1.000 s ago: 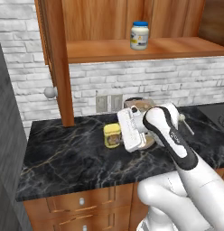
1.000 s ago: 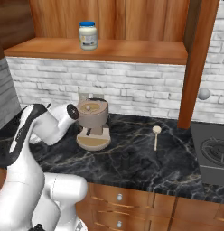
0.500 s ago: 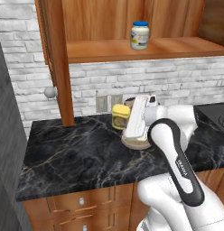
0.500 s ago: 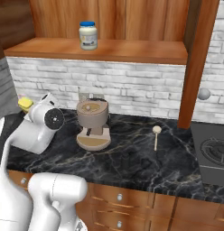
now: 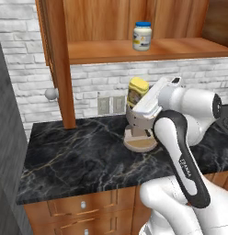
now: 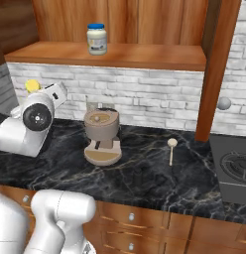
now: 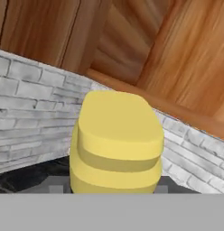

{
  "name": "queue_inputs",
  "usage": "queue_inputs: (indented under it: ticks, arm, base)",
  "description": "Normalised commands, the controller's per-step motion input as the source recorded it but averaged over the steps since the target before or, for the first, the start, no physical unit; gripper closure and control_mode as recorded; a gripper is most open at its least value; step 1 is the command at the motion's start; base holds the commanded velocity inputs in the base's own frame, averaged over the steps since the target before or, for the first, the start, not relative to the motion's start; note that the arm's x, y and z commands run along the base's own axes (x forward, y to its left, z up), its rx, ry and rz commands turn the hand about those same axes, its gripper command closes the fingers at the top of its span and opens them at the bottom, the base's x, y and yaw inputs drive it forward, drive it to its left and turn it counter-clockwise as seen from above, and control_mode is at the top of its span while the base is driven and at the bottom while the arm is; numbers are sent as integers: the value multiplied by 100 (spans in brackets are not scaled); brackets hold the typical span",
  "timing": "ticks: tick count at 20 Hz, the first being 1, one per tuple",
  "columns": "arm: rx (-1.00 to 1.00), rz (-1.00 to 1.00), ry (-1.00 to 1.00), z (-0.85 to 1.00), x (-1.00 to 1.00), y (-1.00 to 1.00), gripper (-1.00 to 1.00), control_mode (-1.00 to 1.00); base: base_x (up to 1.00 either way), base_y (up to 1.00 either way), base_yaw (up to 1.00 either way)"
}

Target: There are various items on the counter. Only move the condiments/shakers into the cabinet.

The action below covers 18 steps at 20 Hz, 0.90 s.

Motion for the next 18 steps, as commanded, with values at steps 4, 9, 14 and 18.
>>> queue_inputs:
  ticks: [4,9,14,18]
  arm:
    - [9,-21,7,100,-17,-28,100,-100]
    - [1,-6,-1,40,0,-1,100,-100]
    - [15,-14,-18,30,-7,-9,100,-100]
    - [17,-18,-21,17,3,6,100,-100]
  base:
    - [0,0,0]
    - [0,0,0]
    - [0,0,0]
    - [0,0,0]
